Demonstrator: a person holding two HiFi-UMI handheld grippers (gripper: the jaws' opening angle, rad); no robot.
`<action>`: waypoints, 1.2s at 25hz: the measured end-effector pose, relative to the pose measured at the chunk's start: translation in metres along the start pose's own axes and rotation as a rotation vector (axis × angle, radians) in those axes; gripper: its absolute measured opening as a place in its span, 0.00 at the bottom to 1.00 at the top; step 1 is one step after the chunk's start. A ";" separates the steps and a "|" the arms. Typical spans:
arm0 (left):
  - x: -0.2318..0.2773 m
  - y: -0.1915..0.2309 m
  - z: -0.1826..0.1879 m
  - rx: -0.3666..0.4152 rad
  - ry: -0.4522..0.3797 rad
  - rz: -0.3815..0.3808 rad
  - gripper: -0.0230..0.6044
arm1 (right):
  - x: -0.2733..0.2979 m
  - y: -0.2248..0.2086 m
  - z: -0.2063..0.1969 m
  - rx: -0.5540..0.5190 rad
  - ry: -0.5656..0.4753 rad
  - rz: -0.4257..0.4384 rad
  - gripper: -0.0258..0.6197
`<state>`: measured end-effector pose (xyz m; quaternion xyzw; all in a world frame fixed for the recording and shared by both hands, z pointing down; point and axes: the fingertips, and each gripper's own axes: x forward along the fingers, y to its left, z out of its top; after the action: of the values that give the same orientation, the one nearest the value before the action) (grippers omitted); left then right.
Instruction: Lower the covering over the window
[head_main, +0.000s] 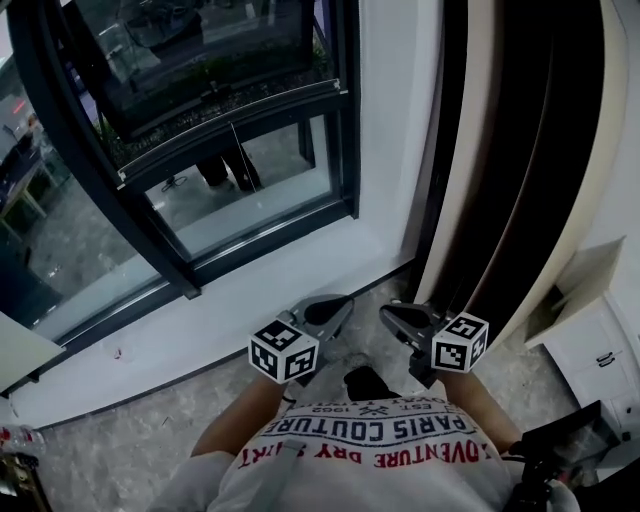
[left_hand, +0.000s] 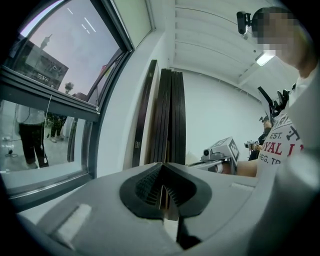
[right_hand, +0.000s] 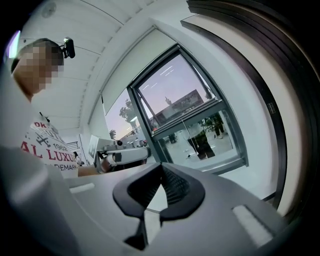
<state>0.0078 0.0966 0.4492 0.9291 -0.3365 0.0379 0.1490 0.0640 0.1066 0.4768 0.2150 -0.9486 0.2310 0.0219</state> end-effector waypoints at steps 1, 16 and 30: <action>0.006 0.008 0.002 0.001 0.000 0.003 0.04 | 0.004 -0.009 0.003 0.003 -0.002 0.001 0.04; 0.132 0.173 0.052 -0.025 0.036 0.067 0.04 | 0.092 -0.190 0.078 0.082 -0.018 0.015 0.04; 0.206 0.232 0.131 0.076 -0.009 0.092 0.04 | 0.109 -0.261 0.159 0.000 -0.075 0.022 0.04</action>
<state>0.0153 -0.2387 0.4177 0.9178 -0.3777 0.0535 0.1100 0.0836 -0.2170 0.4622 0.2131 -0.9511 0.2228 -0.0160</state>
